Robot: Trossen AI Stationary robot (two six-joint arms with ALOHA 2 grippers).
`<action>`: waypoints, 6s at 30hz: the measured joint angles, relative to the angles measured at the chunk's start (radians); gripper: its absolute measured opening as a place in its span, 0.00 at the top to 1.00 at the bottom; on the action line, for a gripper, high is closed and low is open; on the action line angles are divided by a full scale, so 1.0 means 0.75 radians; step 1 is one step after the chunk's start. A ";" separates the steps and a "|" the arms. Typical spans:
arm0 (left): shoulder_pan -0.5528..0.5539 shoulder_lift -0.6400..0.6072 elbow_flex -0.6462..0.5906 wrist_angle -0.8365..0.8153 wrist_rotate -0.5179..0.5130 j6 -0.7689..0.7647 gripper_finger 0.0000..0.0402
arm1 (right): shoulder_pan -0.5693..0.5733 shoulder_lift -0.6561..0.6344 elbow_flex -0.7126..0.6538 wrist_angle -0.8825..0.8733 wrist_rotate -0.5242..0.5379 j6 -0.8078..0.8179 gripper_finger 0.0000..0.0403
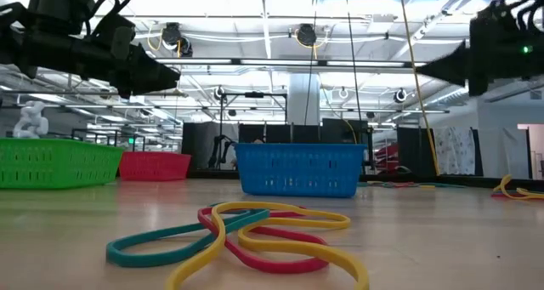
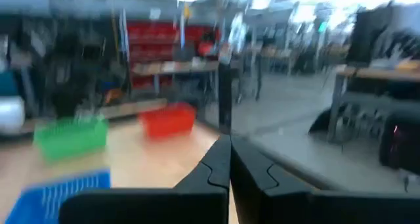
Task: Sort rubber bands into baskets
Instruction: Put the yellow rubber band into the red bin
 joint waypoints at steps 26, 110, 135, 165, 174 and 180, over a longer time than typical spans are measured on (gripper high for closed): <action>-0.246 0.260 0.105 0.263 0.091 -0.216 0.52 | -0.074 0.302 0.167 -0.122 -0.053 -0.075 1.00; -0.641 0.716 0.466 0.108 -0.025 0.041 0.52 | 0.006 1.809 1.128 -1.808 -0.978 -0.044 0.74; -0.610 0.716 0.466 0.107 -0.026 0.066 0.52 | -0.001 1.810 1.065 -1.781 -0.950 -0.037 0.75; -0.609 0.715 0.466 0.106 -0.026 0.066 0.52 | -0.035 1.801 1.341 -1.789 -1.002 -0.107 1.00; -0.609 0.715 0.466 0.091 -0.025 0.066 0.52 | -0.013 1.748 1.645 -2.085 -0.857 0.025 1.00; -0.606 0.715 0.466 0.091 -0.025 0.066 0.52 | 0.017 1.665 1.760 -2.337 -0.720 0.178 1.00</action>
